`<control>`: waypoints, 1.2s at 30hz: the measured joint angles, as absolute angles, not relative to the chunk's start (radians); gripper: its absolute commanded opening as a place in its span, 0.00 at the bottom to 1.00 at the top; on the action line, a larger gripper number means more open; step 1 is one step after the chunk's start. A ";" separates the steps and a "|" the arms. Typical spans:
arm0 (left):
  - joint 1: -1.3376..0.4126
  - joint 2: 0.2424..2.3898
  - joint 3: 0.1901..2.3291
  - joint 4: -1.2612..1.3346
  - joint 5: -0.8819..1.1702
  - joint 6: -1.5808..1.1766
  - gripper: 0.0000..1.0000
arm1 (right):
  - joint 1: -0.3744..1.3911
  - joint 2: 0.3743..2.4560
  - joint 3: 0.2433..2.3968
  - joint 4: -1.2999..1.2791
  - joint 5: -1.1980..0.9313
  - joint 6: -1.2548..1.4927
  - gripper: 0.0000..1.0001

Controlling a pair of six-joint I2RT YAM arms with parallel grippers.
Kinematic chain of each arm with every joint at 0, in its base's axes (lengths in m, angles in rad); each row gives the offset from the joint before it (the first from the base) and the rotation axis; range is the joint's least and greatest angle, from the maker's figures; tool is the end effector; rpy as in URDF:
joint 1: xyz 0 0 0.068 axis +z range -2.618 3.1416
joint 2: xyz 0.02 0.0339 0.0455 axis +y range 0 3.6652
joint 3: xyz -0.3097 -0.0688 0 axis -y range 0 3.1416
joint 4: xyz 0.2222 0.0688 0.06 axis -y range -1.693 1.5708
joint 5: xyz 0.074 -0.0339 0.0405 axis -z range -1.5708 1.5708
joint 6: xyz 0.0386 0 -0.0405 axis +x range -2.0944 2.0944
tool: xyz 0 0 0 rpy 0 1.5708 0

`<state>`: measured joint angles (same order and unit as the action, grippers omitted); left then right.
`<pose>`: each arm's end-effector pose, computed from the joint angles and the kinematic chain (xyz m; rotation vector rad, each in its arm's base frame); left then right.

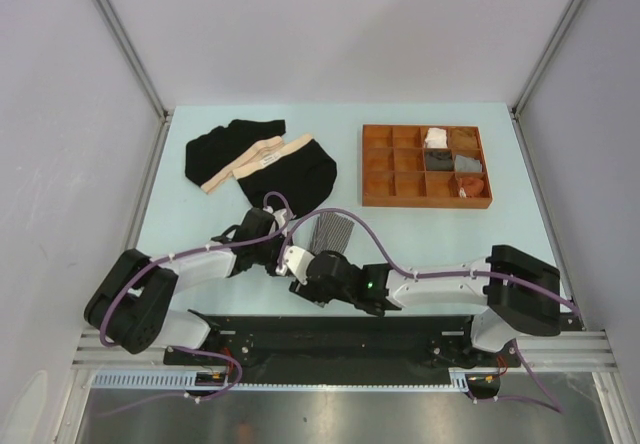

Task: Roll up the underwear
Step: Roll the underwear to the center of the board.

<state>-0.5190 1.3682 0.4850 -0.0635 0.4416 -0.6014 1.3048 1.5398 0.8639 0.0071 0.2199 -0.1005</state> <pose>0.1730 -0.1178 0.1949 0.0835 2.6840 -0.9684 0.0893 0.2958 0.2616 -1.3620 1.7944 0.4124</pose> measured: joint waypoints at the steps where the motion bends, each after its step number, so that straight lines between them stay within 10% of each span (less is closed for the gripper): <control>1: -0.519 1.369 0.487 -0.067 0.442 -0.601 0.00 | 1.305 1.549 0.864 0.014 0.222 -0.106 0.50; 21: -0.516 1.383 0.521 -0.115 0.452 -0.593 0.01 | 1.265 1.708 0.858 0.075 0.226 -0.125 0.54; 25: -0.516 1.386 0.530 -0.126 0.453 -0.591 0.06 | 1.268 1.723 0.861 0.086 0.255 -0.122 0.36; 30: -0.512 1.383 0.535 -0.139 0.454 -0.582 0.38 | 1.269 1.737 0.873 0.088 0.307 -0.104 0.03; 36: -0.483 1.313 0.542 -0.191 0.457 -0.575 0.77 | 1.263 1.735 0.879 0.076 0.275 -0.096 0.00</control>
<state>-0.4828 1.3128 0.5423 -0.1913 0.4568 -0.5755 1.2633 1.7351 0.8795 0.0757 0.2749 -0.0956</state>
